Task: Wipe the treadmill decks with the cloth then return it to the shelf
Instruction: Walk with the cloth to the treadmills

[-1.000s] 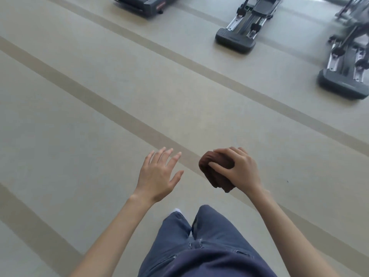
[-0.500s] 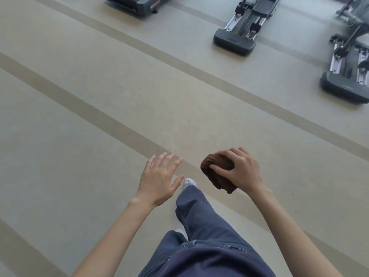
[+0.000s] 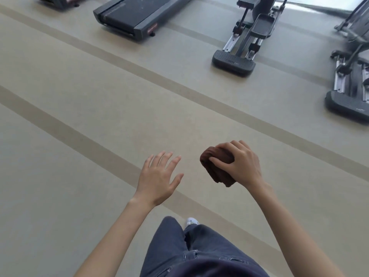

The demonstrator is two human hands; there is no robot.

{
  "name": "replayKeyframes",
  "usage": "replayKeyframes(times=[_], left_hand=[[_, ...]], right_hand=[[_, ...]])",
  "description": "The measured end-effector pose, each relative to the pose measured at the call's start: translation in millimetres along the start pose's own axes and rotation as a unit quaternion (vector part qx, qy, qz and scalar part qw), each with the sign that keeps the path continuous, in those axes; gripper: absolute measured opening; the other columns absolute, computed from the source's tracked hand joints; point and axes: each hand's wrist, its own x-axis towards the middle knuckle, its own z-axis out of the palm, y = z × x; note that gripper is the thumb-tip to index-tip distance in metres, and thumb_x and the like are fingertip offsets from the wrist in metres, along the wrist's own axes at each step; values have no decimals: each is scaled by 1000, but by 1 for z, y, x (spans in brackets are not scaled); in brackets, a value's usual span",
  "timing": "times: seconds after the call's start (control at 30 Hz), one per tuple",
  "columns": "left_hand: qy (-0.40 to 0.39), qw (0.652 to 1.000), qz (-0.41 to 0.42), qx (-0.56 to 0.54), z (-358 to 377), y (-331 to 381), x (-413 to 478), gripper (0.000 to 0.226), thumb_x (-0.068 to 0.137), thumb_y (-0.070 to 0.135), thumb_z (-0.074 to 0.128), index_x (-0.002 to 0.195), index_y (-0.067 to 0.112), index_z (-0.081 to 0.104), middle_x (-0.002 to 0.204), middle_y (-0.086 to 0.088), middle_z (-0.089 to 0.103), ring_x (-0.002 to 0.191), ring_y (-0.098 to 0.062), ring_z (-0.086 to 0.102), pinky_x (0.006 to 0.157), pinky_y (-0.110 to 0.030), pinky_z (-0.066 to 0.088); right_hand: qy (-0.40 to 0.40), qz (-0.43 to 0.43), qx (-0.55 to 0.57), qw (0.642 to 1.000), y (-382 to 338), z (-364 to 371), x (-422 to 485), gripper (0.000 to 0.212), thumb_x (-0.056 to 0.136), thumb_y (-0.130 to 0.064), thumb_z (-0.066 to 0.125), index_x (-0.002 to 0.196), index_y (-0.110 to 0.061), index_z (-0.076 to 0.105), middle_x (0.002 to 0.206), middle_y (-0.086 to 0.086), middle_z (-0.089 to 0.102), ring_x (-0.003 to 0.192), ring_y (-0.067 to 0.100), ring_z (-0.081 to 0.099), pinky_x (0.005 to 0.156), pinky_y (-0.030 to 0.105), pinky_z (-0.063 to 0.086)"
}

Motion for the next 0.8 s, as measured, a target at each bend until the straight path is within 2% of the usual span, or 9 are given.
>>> replayKeyframes(times=[0.27,0.4,0.53,0.67,0.8], left_hand=[[-19,999,36,5,-5,-67,96,56,87,49,30,128,20,55,129,-6,58,123,-27,50,103,-46,38],[-12,998,61,5,-27,-120,152,54,87,47,32,127,20,56,126,-5,60,120,-26,53,100,-45,40],[12,997,76,8,-57,-172,206,53,87,47,33,127,20,55,127,-5,59,118,-26,53,98,-44,42],[28,996,79,17,-77,-208,258,50,85,43,44,127,18,55,127,-7,59,117,-27,53,98,-44,42],[23,997,76,8,-79,-231,291,50,86,43,41,128,18,54,127,-6,58,118,-26,53,98,-44,41]], right_hand=[[-6,46,-7,999,-3,39,91,28,73,-55,67,93,-36,64,86,-19,60,86,7,48,66,23,33],[10,76,17,997,-28,62,152,26,73,-54,67,93,-37,64,87,-18,61,88,8,51,68,26,39],[35,82,30,996,-59,75,212,26,73,-56,66,93,-39,63,87,-20,60,88,7,51,69,25,38],[56,80,50,994,-82,85,267,26,72,-57,64,92,-40,62,88,-20,61,88,6,51,70,26,40],[53,85,57,993,-88,100,310,26,73,-58,64,91,-41,61,88,-19,61,89,7,52,70,29,43]])
